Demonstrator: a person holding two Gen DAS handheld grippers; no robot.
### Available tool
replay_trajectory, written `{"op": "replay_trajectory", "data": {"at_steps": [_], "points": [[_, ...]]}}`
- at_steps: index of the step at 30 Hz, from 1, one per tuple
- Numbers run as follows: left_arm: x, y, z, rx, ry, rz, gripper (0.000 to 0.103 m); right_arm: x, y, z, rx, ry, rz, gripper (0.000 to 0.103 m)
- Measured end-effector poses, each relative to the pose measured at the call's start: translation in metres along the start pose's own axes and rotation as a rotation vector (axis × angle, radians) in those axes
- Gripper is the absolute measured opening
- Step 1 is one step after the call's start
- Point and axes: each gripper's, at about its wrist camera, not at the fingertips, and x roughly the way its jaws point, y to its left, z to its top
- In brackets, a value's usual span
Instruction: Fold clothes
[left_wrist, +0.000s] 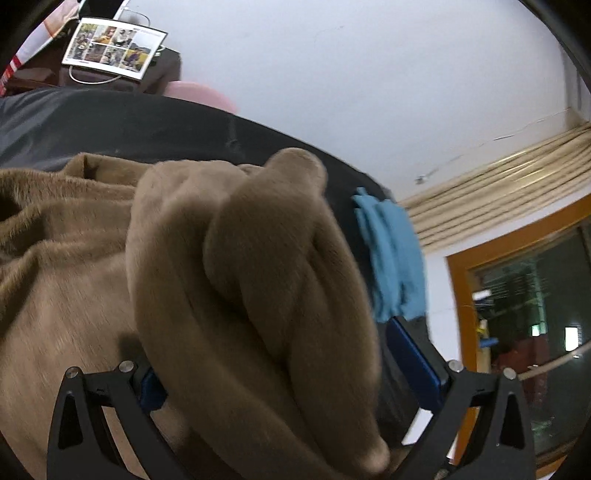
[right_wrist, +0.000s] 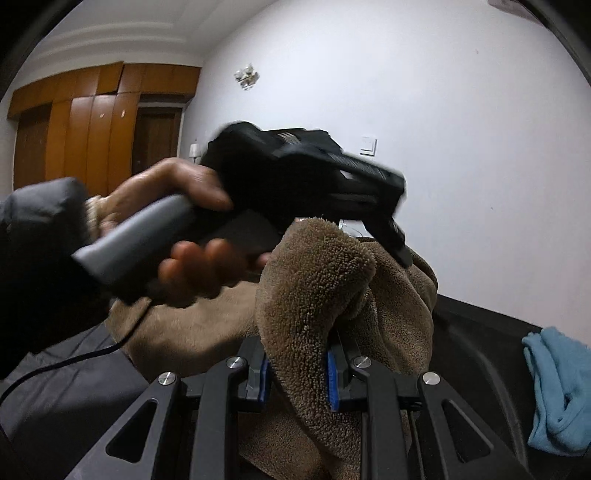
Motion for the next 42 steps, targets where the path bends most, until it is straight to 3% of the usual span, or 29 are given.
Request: {"op": "replay_trajectory", "data": {"at_steps": [1, 2, 4, 13, 17, 23, 26, 30, 32, 33, 34, 37, 40, 42], "points": [[0.000, 0.001, 0.001, -0.003, 0.004, 0.014, 0.052, 0.000, 0.001, 0.000, -0.005, -0.001, -0.001, 0.024], [-0.002, 0.001, 0.002, -0.009, 0.008, 0.021, 0.042, 0.001, 0.001, 0.000, -0.010, -0.004, -0.003, 0.024], [-0.016, -0.002, 0.002, 0.010, -0.021, 0.040, 0.034, 0.001, 0.002, 0.003, -0.013, -0.012, -0.002, 0.024], [-0.111, 0.003, 0.002, 0.091, -0.196, 0.143, 0.032, 0.001, 0.043, 0.047, -0.075, -0.124, 0.068, 0.024], [-0.149, 0.036, -0.018, 0.083, -0.244, 0.216, 0.032, 0.015, 0.078, 0.054, -0.119, -0.115, 0.146, 0.024], [-0.148, 0.105, -0.054, -0.001, -0.247, 0.282, 0.033, 0.045, 0.128, 0.035, -0.204, -0.034, 0.237, 0.024], [-0.143, 0.135, -0.066, -0.032, -0.248, 0.282, 0.034, 0.061, 0.146, 0.022, -0.251, 0.031, 0.266, 0.024], [-0.133, 0.153, -0.077, -0.049, -0.264, 0.277, 0.042, 0.072, 0.154, 0.003, -0.305, 0.085, 0.282, 0.025], [-0.129, 0.160, -0.081, -0.058, -0.274, 0.291, 0.059, 0.071, 0.153, 0.002, -0.323, 0.099, 0.302, 0.030], [-0.128, 0.161, -0.082, -0.064, -0.281, 0.316, 0.073, 0.069, 0.151, 0.002, -0.322, 0.105, 0.320, 0.035], [-0.128, 0.162, -0.082, -0.073, -0.285, 0.344, 0.082, 0.064, 0.146, 0.003, -0.303, 0.110, 0.353, 0.045], [-0.135, 0.163, -0.086, -0.084, -0.298, 0.377, 0.085, 0.031, 0.118, 0.002, -0.248, 0.078, 0.405, 0.066], [-0.147, 0.152, -0.093, -0.064, -0.319, 0.446, 0.085, -0.009, 0.077, 0.001, -0.193, 0.011, 0.397, 0.073], [-0.156, 0.139, -0.100, -0.030, -0.333, 0.526, 0.085, -0.020, 0.051, -0.003, -0.169, 0.003, 0.328, 0.074]]}}
